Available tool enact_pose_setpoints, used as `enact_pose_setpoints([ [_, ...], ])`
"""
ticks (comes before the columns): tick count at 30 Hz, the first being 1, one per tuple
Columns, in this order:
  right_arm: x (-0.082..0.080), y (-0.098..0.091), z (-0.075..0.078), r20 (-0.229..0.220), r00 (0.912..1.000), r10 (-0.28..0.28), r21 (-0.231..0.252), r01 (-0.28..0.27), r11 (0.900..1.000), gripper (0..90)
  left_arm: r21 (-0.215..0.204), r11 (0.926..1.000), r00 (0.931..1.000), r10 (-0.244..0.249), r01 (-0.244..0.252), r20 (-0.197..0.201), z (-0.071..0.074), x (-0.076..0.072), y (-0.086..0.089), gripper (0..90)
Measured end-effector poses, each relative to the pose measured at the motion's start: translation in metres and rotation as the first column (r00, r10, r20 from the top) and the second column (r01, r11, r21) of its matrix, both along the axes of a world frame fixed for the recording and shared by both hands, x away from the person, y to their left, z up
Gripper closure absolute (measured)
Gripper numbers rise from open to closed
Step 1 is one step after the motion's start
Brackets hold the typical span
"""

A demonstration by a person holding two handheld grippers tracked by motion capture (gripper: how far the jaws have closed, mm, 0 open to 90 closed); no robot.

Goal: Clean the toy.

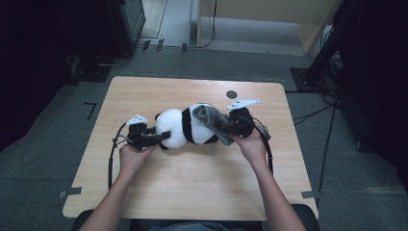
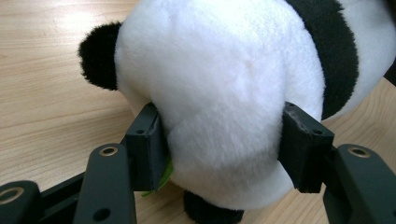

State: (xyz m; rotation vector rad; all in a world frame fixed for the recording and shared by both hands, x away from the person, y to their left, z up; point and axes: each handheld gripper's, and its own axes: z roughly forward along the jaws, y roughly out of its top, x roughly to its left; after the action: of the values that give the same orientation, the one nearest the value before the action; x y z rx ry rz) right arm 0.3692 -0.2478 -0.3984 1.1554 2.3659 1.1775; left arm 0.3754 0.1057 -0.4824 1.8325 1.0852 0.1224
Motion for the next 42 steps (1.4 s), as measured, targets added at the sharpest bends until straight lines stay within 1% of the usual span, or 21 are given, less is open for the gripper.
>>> enact_pose_setpoints([
  [1, 0.003, -0.002, 0.004, 0.019, 0.9997, -0.015, -0.001, 0.015, 0.9999, 75.0, 0.004, 1.0000, 1.0000, -0.002, 0.002, 0.001, 0.000, 0.000, 0.000, 39.8],
  [5, 0.018, -0.011, 0.014, 0.031, 0.9960, -0.084, 0.002, 0.084, 0.9965, 74.9, 0.009, 1.0000, 1.0000, -0.003, 0.003, 0.001, 0.000, -0.001, 0.000, 39.8],
  [7, 0.028, -0.014, 0.015, 0.016, 0.9939, -0.109, 0.012, 0.109, 0.9940, 74.7, 0.009, 1.0000, 1.0000, -0.003, 0.003, 0.001, 0.000, -0.001, 0.000, 39.5],
  [9, 0.036, -0.014, 0.012, -0.007, 0.9926, -0.121, 0.023, 0.121, 0.9923, 74.5, 0.010, 0.9999, 1.0000, -0.003, 0.003, 0.003, 0.000, -0.001, 0.000, 39.3],
  [13, 0.047, -0.006, 0.000, -0.046, 0.9906, -0.129, 0.005, 0.129, 0.9916, 73.7, 0.011, 0.9999, 1.0000, -0.002, 0.002, 0.004, 0.000, -0.001, 0.000, 38.9],
  [15, 0.049, -0.002, -0.005, -0.058, 0.9901, -0.128, -0.001, 0.128, 0.9917, 73.3, 0.015, 0.9999, 1.0000, -0.001, 0.001, 0.008, 0.000, -0.002, 0.000, 38.8],
  [18, 0.050, 0.003, -0.013, -0.061, 0.9898, -0.129, -0.001, 0.129, 0.9916, 72.5, 0.024, 0.9997, 0.9999, 0.006, -0.006, 0.012, 0.000, -0.003, -0.002, 37.9],
  [21, 0.051, 0.003, -0.017, -0.102, 0.9830, -0.152, 0.023, 0.155, 0.9876, 71.9, 0.032, 0.9994, 0.9997, 0.010, -0.011, 0.024, -0.001, -0.003, -0.003, 37.6],
  [23, 0.051, 0.003, -0.019, -0.091, 0.9844, -0.150, 0.019, 0.153, 0.9881, 72.1, 0.034, 0.9994, 0.9996, 0.010, -0.011, 0.027, -0.001, -0.003, -0.003, 37.4],
  [24, 0.049, 0.003, -0.021, -0.074, 0.9863, -0.147, 0.017, 0.149, 0.9887, 72.3, 0.032, 0.9994, 0.9996, 0.010, -0.011, 0.028, -0.001, -0.003, -0.003, 37.2],
  [26, 0.047, 0.003, -0.024, -0.055, 0.9882, -0.143, 0.015, 0.144, 0.9895, 72.8, 0.034, 0.9994, 0.9995, 0.009, -0.010, 0.029, -0.002, -0.003, -0.003, 36.6],
  [27, 0.046, 0.003, -0.025, -0.056, 0.9876, -0.147, 0.022, 0.148, 0.9887, 73.2, 0.035, 0.9993, 0.9995, 0.010, -0.012, 0.030, -0.002, -0.003, -0.003, 36.1],
  [29, 0.045, 0.001, -0.030, -0.053, 0.9880, -0.145, 0.018, 0.146, 0.9891, 73.5, 0.035, 0.9993, 0.9994, 0.013, -0.014, 0.032, -0.003, -0.003, -0.003, 35.3],
  [31, 0.043, 0.001, -0.036, -0.032, 0.9891, -0.144, 0.016, 0.144, 0.9894, 73.9, 0.037, 0.9992, 0.9994, 0.012, -0.013, 0.033, -0.003, -0.003, -0.003, 35.3],
  [32, 0.042, 0.000, -0.038, -0.032, 0.9889, -0.145, 0.014, 0.145, 0.9893, 74.3, 0.038, 0.9992, 0.9994, 0.012, -0.013, 0.033, -0.003, -0.003, -0.003, 35.3],
  [34, 0.041, 0.000, -0.041, -0.055, 0.9877, -0.147, 0.017, 0.148, 0.9889, 74.8, 0.039, 0.9991, 0.9993, 0.012, -0.013, 0.036, -0.003, -0.003, -0.003, 35.6],
  [36, 0.042, 0.002, -0.046, -0.089, 0.9849, -0.148, 0.005, 0.149, 0.9888, 74.9, 0.041, 0.9991, 0.9992, 0.011, -0.012, 0.038, -0.003, -0.004, -0.003, 36.0],
  [38, 0.043, 0.004, -0.052, -0.104, 0.9841, -0.144, -0.026, 0.142, 0.9895, 75.1, 0.040, 0.9991, 0.9992, 0.012, -0.013, 0.039, -0.003, -0.004, -0.004, 36.5],
  [39, 0.043, 0.005, -0.056, -0.104, 0.9855, -0.134, -0.036, 0.131, 0.9907, 75.2, 0.040, 0.9991, 0.9992, 0.011, -0.012, 0.038, -0.003, -0.004, -0.003, 36.7],
  [42, 0.042, 0.008, -0.069, -0.121, 0.9842, -0.129, -0.051, 0.124, 0.9910, 75.4, 0.040, 0.9992, 0.9992, 0.009, -0.010, 0.038, -0.004, -0.004, -0.003, 36.9],
])
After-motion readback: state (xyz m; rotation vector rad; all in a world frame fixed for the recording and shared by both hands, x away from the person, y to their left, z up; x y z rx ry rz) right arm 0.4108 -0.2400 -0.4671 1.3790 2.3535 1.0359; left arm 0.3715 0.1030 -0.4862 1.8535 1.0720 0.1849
